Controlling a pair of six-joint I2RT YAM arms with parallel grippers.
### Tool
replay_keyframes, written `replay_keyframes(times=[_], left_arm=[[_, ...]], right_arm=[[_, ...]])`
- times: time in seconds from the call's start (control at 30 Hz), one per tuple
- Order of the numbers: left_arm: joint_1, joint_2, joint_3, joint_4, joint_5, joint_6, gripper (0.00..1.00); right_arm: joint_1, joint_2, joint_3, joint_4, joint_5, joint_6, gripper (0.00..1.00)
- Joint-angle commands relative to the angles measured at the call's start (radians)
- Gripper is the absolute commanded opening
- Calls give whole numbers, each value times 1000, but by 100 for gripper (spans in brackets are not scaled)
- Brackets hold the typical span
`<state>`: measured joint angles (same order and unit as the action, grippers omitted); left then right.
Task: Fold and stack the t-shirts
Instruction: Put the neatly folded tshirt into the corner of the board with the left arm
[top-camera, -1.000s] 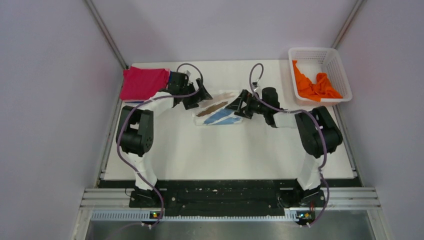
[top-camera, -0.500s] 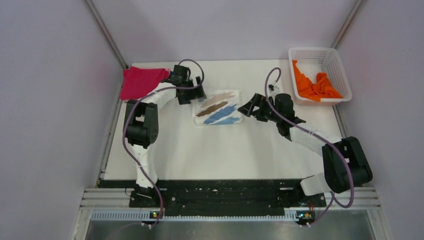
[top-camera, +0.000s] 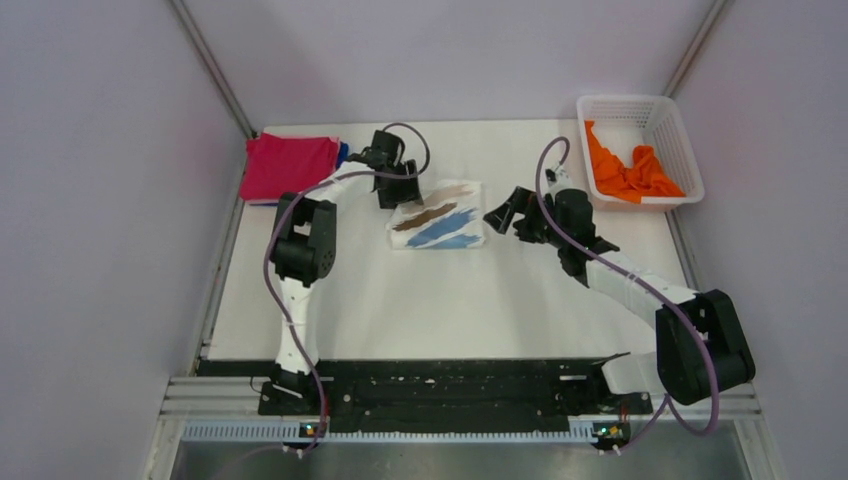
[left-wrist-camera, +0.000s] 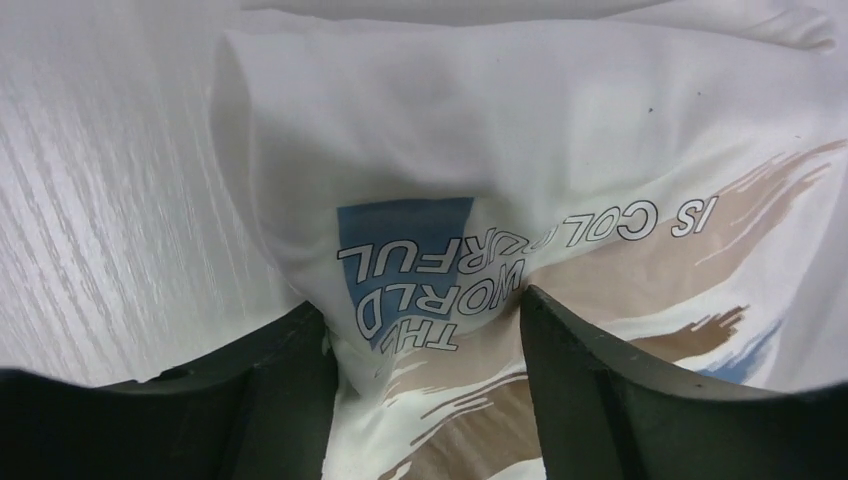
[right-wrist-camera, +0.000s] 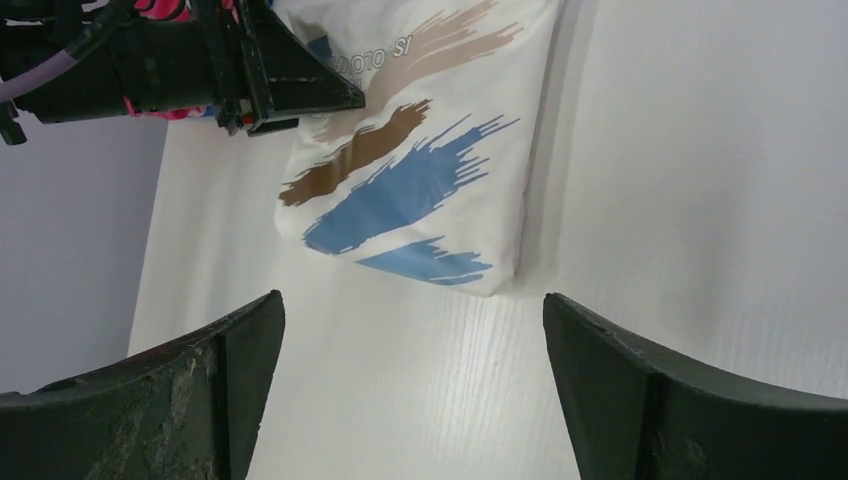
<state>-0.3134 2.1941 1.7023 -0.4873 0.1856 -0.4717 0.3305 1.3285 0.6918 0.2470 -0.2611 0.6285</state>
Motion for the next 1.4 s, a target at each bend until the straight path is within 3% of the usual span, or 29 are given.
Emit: replay_keyframes(times=[0.0, 0.1, 0.17, 0.2, 0.43, 0.57, 0.87, 1.13, 1.37], left_arm=[[-58, 90, 116, -122, -167, 17, 59], [-99, 160, 231, -218, -280, 38, 42], [-115, 200, 304, -279, -316, 48, 10], [-122, 210, 331, -303, -351, 52, 0], [-136, 107, 340, -273, -634, 219, 0], [-133, -15, 269, -139, -834, 391, 0], [-104, -159, 167, 52, -990, 787, 0], [-55, -279, 160, 115, -963, 947, 0], [0, -373, 197, 64, -860, 894, 0]], right_arm=[[-16, -37, -28, 32, 35, -22, 99], [-31, -45, -40, 35, 35, -13, 99], [-40, -53, -48, 42, 34, -11, 99], [-43, -56, -52, 43, 35, -12, 99], [-59, -76, -72, 62, 38, -15, 99], [-58, -96, -75, 53, 57, -29, 99], [-58, -131, -74, 26, 90, -63, 99], [-59, -123, -67, 12, 95, -62, 99], [-58, -111, -61, 10, 85, -63, 99]])
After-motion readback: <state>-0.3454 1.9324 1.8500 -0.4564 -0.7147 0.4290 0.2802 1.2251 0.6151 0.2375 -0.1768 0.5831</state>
